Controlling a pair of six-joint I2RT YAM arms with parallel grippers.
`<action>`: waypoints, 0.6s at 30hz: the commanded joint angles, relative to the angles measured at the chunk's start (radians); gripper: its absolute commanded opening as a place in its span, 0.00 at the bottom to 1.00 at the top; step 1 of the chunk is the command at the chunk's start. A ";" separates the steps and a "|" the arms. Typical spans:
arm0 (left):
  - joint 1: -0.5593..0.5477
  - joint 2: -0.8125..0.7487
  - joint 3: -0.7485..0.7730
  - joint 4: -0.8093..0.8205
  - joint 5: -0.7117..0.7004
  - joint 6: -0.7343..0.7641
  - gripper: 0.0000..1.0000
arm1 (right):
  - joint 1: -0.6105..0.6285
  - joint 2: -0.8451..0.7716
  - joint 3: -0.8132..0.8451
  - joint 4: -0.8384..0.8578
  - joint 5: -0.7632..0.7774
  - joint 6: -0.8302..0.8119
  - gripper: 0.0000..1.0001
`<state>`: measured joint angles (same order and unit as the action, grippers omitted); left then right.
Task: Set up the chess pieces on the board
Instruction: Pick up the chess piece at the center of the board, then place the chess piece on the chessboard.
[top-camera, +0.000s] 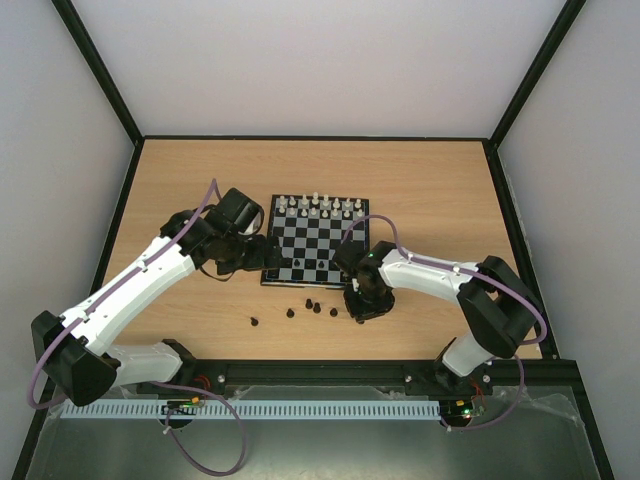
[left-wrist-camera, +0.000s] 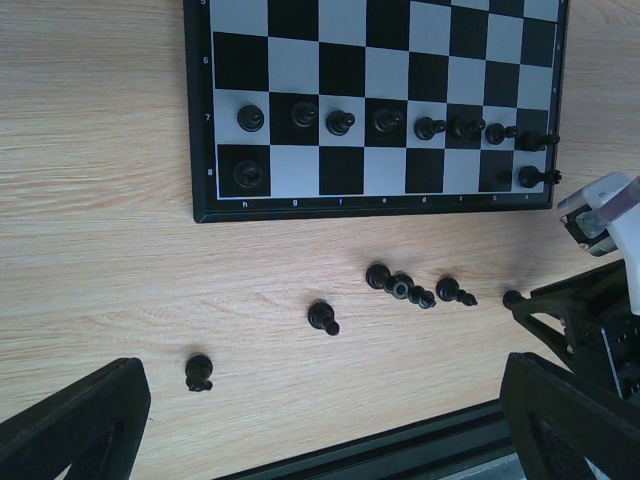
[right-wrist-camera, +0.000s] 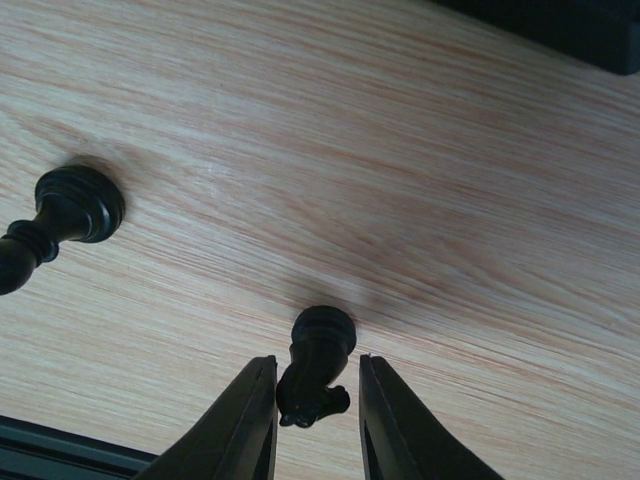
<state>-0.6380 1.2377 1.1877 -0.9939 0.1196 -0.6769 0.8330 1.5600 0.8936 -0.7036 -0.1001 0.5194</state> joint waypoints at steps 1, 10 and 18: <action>0.008 0.000 -0.010 -0.008 0.005 0.004 0.99 | 0.008 0.026 0.010 -0.024 0.013 0.000 0.21; 0.008 0.002 -0.010 -0.006 0.007 0.006 0.99 | 0.008 0.023 0.021 -0.031 0.021 0.015 0.07; 0.008 0.003 -0.002 -0.013 0.005 0.012 0.99 | 0.008 0.025 0.111 -0.084 0.030 0.043 0.01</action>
<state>-0.6380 1.2377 1.1877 -0.9936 0.1196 -0.6762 0.8333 1.5738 0.9398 -0.7120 -0.0822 0.5400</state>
